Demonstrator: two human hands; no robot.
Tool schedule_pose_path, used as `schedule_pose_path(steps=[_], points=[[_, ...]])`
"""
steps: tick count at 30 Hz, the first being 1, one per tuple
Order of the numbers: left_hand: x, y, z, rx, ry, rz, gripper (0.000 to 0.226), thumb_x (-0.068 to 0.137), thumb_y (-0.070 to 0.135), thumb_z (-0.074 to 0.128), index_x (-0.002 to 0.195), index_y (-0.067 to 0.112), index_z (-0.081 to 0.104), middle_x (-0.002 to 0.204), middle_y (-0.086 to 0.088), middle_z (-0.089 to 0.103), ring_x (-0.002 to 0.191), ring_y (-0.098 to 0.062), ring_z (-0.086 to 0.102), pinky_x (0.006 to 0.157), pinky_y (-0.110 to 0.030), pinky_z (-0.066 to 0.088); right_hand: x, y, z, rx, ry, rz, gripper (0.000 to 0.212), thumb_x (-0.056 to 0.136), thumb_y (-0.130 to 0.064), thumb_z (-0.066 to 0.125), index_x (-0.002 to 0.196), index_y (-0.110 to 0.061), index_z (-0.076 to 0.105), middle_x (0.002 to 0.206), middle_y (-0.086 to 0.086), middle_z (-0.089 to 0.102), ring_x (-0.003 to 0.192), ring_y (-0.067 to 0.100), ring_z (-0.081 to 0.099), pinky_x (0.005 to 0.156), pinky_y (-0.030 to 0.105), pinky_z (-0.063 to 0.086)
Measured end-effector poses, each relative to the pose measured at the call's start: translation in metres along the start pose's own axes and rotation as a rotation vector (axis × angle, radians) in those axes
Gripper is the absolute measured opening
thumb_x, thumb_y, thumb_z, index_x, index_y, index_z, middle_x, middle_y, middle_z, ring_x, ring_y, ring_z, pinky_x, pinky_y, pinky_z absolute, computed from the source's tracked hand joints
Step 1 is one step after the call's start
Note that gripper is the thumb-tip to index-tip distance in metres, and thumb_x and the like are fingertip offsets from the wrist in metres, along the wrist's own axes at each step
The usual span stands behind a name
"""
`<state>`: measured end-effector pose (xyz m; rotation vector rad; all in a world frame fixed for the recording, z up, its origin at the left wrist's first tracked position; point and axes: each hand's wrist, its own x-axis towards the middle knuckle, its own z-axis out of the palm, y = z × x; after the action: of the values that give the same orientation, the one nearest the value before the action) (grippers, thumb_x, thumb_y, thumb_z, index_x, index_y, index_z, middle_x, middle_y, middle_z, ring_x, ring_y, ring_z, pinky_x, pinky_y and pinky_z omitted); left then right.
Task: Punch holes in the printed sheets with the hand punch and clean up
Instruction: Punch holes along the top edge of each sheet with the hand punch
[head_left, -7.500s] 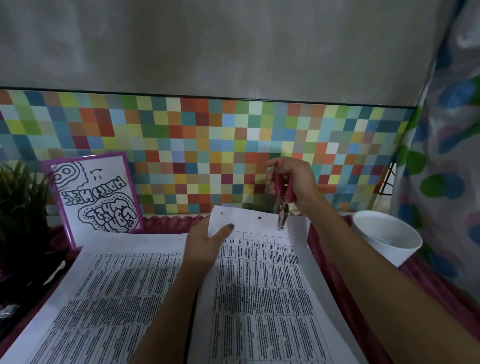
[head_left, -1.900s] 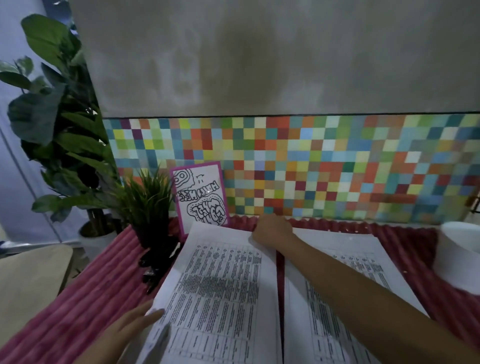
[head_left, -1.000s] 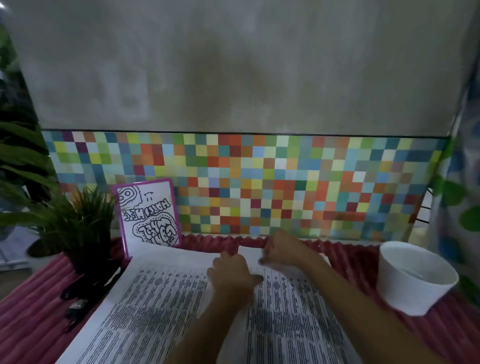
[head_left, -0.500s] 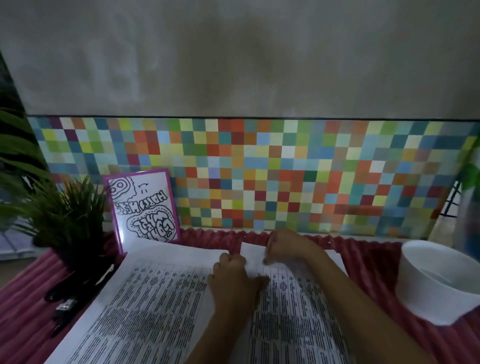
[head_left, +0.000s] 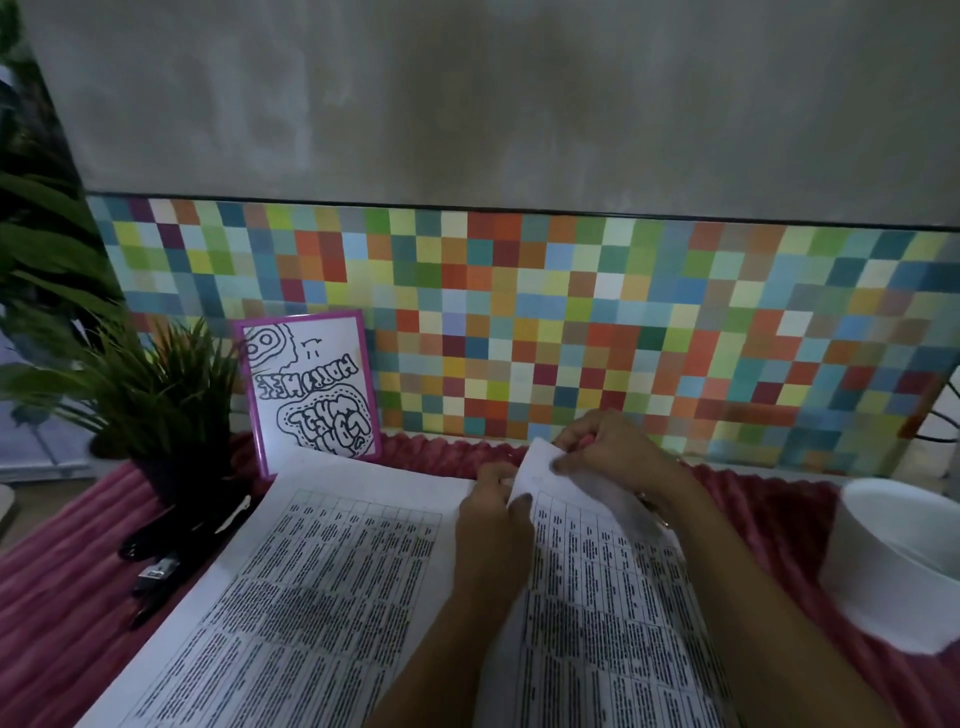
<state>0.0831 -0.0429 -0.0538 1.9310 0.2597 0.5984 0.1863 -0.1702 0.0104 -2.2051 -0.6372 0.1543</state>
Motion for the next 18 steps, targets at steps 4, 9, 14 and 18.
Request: schedule_pose_path(steps=[4,9,14,18], points=[[0.003,-0.003,0.002,-0.114,-0.043,-0.004,0.011,0.094,0.009,0.053,0.095,0.015,0.062,0.089,0.000,0.067,0.084,-0.018,0.062,0.076,-0.035,0.051,-0.005,-0.009,-0.007,0.008,0.079,-0.057,0.015,0.077,-0.008,0.079,0.074,0.005,0.073,0.073,0.018,0.070,0.067,0.012,0.065,0.065,0.013,0.046],[0.007,-0.004,0.002,-0.190,-0.070,0.000,0.034,0.098,0.012,0.051,0.066,0.022,0.043,0.060,0.005,0.045,0.059,-0.015,0.040,0.058,-0.032,0.033,-0.013,-0.027,0.000,-0.133,0.139,-0.103,0.006,0.079,-0.013,0.077,0.075,-0.009,0.076,0.072,-0.011,0.061,0.070,-0.001,0.056,0.063,0.021,0.040],[0.008,-0.007,0.002,-0.347,-0.101,0.011,0.024,0.091,0.026,0.050,0.073,0.010,0.049,0.064,-0.009,0.046,0.059,-0.019,0.041,0.058,-0.037,0.036,-0.015,-0.038,0.001,-0.254,0.235,-0.143,0.011,0.084,-0.018,0.074,0.090,-0.010,0.077,0.082,-0.014,0.047,0.077,0.005,0.049,0.075,0.026,0.041],[0.012,-0.006,0.001,-0.490,-0.149,-0.010,0.023,0.089,0.027,0.049,0.093,0.007,0.061,0.082,-0.026,0.058,0.071,-0.024,0.052,0.067,-0.040,0.043,-0.015,-0.043,0.005,-0.390,0.272,-0.176,0.015,0.088,-0.019,0.068,0.096,-0.010,0.077,0.092,-0.004,0.045,0.094,0.018,0.051,0.077,0.030,0.043]])
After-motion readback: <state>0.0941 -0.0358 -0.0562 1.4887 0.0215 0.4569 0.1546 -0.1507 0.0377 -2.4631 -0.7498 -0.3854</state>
